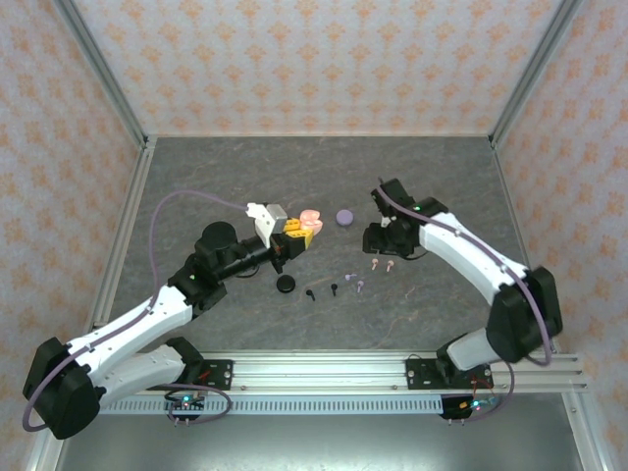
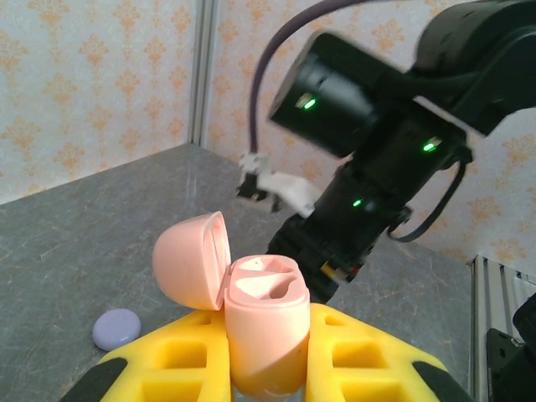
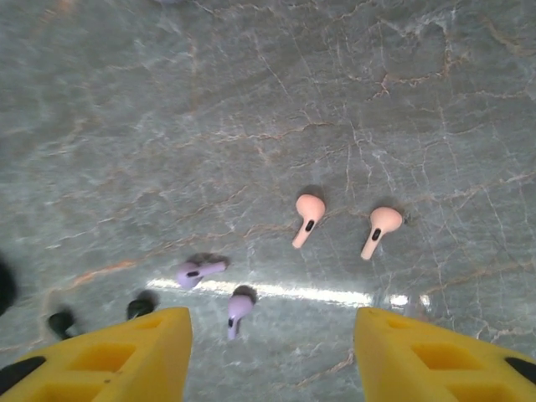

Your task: Insert the wireless bluetooth earbuds into the charging case

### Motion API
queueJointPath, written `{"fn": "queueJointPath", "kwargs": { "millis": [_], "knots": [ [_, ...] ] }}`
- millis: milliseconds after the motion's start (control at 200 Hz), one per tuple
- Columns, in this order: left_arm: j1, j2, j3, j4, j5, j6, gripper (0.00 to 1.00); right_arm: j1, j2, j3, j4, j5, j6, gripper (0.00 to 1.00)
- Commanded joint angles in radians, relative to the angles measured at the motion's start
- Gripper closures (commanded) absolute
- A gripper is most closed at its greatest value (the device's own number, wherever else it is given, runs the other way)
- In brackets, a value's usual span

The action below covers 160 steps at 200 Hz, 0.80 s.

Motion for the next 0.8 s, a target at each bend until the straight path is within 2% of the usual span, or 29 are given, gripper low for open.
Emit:
{"fn": "queueJointPath", "kwargs": {
  "millis": [0,245,796],
  "knots": [
    [-0.01,-0.019,-0.006,-0.001,-0.014,0.006,1.0,0.016,0.098,0.064,-0.045,0.088,0.011,0.5],
    [-0.013,-0.02,-0.003,-0.011,-0.011,0.015,1.0,0.022,0.255,0.113,-0.032,0.109,-0.012,0.59],
    [-0.015,-0.018,0.008,-0.03,-0.016,0.027,1.0,0.024,0.379,0.114,-0.002,0.096,-0.017,0.63]
  ]
}}
